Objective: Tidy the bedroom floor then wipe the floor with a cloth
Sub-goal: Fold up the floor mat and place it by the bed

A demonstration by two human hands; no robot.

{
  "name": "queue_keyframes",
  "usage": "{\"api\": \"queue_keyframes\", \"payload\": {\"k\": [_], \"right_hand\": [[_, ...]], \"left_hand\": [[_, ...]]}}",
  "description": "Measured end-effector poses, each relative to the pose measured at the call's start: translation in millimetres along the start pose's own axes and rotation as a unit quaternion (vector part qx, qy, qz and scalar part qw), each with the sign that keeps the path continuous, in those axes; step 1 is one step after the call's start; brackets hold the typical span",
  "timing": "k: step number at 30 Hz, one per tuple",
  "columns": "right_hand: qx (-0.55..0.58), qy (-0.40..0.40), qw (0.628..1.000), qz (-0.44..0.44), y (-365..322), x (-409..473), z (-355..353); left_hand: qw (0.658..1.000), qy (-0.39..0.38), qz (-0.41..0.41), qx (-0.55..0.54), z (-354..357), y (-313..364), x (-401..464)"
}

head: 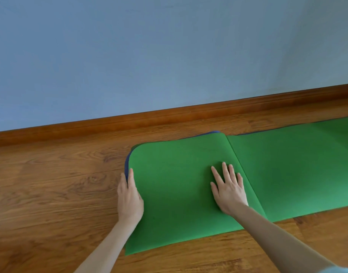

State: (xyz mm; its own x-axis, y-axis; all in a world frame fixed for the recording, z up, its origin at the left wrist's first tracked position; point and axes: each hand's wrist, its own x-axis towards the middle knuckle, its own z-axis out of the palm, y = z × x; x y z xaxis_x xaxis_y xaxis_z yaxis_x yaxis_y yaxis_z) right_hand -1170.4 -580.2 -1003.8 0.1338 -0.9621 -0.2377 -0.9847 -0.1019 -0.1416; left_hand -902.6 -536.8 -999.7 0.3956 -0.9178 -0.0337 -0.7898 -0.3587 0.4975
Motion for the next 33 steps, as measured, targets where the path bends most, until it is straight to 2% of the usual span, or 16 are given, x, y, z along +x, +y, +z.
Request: {"api": "queue_keyframes", "payload": {"k": [3, 6, 9, 14, 24, 27, 33], "right_hand": [[0.008, 0.018, 1.0, -0.012, 5.3, 7.1, -5.8], [0.014, 0.022, 1.0, -0.013, 6.6, 26.1, -16.0], [0.02, 0.026, 0.999, 0.004, -0.1, 57.5, -25.2], [-0.039, 0.034, 0.998, 0.039, -3.3, 75.6, 0.6], [-0.042, 0.059, 0.997, 0.036, -1.4, 80.2, 12.5], [-0.048, 0.044, 0.997, 0.039, -1.5, 80.0, 9.5], [-0.062, -0.002, 0.998, 0.031, -2.5, 81.3, -1.4]], "left_hand": [[0.997, -0.017, 0.012, 0.076, 6.0, 9.4, 13.5], [0.99, -0.046, -0.038, 0.124, 15.6, 23.5, 28.9], [0.988, -0.04, -0.076, 0.128, 31.8, 26.8, 33.2], [0.985, -0.013, -0.064, 0.161, 49.4, 21.5, 31.7], [0.983, -0.006, -0.057, 0.176, 57.4, 17.2, 35.9], [0.984, -0.002, -0.05, 0.17, 55.7, 18.6, 36.3], [0.98, -0.042, -0.057, 0.184, 50.7, 21.6, 38.3]]}}
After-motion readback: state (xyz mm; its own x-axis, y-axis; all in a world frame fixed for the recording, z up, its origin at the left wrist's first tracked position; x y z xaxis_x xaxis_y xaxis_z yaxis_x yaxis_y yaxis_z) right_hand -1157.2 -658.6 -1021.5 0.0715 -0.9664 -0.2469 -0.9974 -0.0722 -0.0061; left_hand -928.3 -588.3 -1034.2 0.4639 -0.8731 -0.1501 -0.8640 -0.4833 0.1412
